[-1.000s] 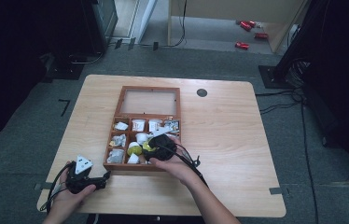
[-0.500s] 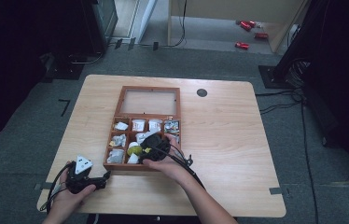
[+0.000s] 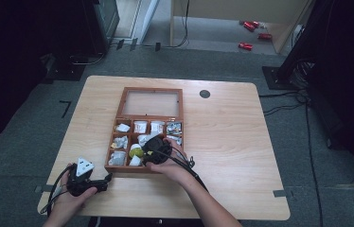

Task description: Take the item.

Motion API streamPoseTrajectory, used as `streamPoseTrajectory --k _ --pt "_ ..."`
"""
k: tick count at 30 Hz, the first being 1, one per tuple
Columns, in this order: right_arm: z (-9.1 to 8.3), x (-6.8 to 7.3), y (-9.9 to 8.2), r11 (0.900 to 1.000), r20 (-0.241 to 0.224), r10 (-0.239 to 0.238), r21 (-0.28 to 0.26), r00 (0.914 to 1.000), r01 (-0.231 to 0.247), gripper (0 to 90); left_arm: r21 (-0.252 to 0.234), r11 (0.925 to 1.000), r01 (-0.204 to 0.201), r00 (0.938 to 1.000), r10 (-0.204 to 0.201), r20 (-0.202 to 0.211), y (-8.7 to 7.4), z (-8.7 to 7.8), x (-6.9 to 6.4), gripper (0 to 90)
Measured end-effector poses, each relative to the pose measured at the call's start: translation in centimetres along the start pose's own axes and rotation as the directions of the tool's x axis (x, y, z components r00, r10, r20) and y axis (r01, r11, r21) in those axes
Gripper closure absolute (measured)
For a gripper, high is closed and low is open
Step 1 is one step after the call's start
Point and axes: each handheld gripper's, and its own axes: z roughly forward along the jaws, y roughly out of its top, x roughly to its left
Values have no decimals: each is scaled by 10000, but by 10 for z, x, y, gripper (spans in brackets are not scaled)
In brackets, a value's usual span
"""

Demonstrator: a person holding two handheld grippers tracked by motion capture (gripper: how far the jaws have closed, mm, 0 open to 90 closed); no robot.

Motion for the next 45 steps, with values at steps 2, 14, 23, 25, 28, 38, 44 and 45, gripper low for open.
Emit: streamPoseTrajectory --k 2,14,23,25,28,38,44,45 --pt "-2 -3 -1 9995 -269 194 -224 9995 -200 458 0 10000 -1 10000 1 -1 0 0 0 94" --pt "-17 -9 -2 9913 -788 518 -1165 9955 -608 552 -1 10000 1 10000 -1 2 0 0 0 94" --pt "-14 -5 -6 9926 -475 344 -1144 9983 -397 539 -4 10000 3 10000 -3 0 0 0 0 95" --pt "-11 -3 -8 9939 -344 144 -1085 9993 -181 530 -5 10000 3 10000 -3 -1 0 0 0 95" --pt "-8 0 -10 9948 -166 -101 -1018 9998 83 524 -3 10000 12 10000 -12 -5 0 0 0 94" --pt "-15 -2 -12 9914 -304 -343 -1275 9989 302 575 0 10000 -14 10000 14 -9 0 0 0 95" --pt "-21 -5 -12 9877 -305 -242 -1553 9992 192 581 -16 10000 1 10000 -1 -9 0 0 0 94" --pt "-23 -6 -12 9877 -357 -113 -1560 9993 56 581 -23 10000 9 10000 -10 -12 0 0 0 94"
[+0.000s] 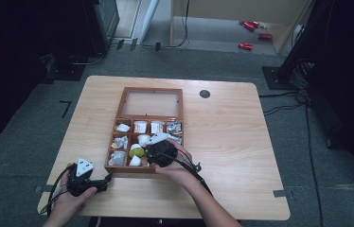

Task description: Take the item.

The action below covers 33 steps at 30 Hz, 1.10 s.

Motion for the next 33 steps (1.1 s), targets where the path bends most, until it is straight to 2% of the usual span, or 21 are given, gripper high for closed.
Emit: streamPoseTrajectory --k 9,17,25,33 --pt "-15 -5 6 9992 -100 71 -390 9999 -75 581 42 10000 -41 10000 41 6 0 0 0 94" --pt "-30 -15 10 9975 65 286 -652 9996 -281 581 23 10000 -30 10000 30 -4 0 0 0 94" --pt "-45 -32 8 9944 345 564 -914 9978 -531 581 41 10000 -18 10000 18 -13 0 -1 0 95" --pt "-60 -51 2 9890 692 998 -1160 9926 -914 581 35 10000 29 10000 -29 -71 -2 -3 3 95"
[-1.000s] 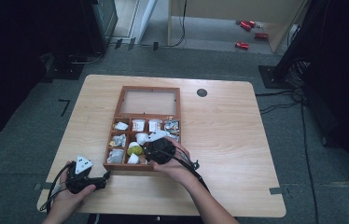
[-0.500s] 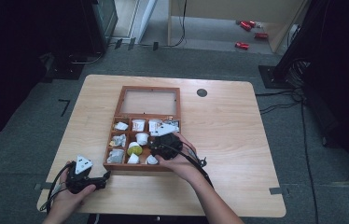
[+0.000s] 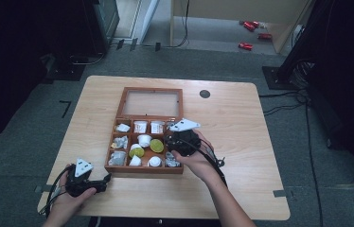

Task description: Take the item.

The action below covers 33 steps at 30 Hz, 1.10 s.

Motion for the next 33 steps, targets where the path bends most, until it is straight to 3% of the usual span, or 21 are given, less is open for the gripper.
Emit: streamPoseTrajectory --k 15,33 --pt "-26 -44 -19 9964 777 821 -281 9936 -801 581 -7 9999 151 9998 -151 -98 -2 -2 4 95" --pt "-27 -85 -52 9864 1444 1639 -156 9759 -1634 581 -5 9999 143 9998 -143 -113 -2 -2 4 94"
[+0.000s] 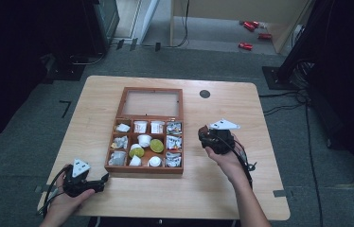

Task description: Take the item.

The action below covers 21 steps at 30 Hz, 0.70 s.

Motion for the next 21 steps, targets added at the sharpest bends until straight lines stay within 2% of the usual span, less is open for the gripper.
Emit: streamPoseTrajectory --k 14,21 --pt "15 -19 -19 9989 250 348 321 9991 -356 580 7 10000 -9 10000 9 -1 0 0 0 94" --pt "23 -23 -26 9972 374 415 611 9984 -438 579 3 10000 -2 10000 2 -2 0 0 0 94"
